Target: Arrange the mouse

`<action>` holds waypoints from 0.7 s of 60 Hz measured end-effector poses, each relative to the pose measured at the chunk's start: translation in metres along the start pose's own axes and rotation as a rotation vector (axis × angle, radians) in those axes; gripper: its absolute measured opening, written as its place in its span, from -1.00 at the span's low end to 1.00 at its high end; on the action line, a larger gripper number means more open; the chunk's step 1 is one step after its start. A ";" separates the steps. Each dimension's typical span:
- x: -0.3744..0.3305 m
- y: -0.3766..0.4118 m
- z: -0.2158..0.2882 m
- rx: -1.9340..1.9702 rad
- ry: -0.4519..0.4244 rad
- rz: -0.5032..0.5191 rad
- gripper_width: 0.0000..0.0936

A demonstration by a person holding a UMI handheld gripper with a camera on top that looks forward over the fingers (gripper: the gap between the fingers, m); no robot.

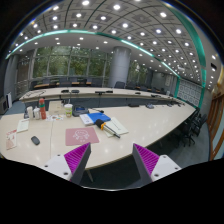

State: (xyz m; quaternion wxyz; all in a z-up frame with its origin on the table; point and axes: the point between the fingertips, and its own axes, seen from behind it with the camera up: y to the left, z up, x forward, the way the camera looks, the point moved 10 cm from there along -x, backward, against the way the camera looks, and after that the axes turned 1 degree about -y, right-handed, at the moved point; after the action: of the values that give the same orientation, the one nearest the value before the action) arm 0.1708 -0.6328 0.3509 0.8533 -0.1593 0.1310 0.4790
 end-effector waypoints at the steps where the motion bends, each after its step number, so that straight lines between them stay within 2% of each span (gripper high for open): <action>1: 0.000 0.001 -0.001 0.000 0.005 0.003 0.82; 18: 0.027 0.050 -0.073 -0.046 0.108 0.065 0.83; 32: 0.054 0.182 -0.148 -0.097 0.194 0.257 0.83; 42: 0.089 0.306 -0.162 -0.082 0.199 0.388 0.84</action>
State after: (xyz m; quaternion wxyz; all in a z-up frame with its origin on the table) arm -0.0580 -0.4782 0.1244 0.7207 -0.2123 0.2233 0.6210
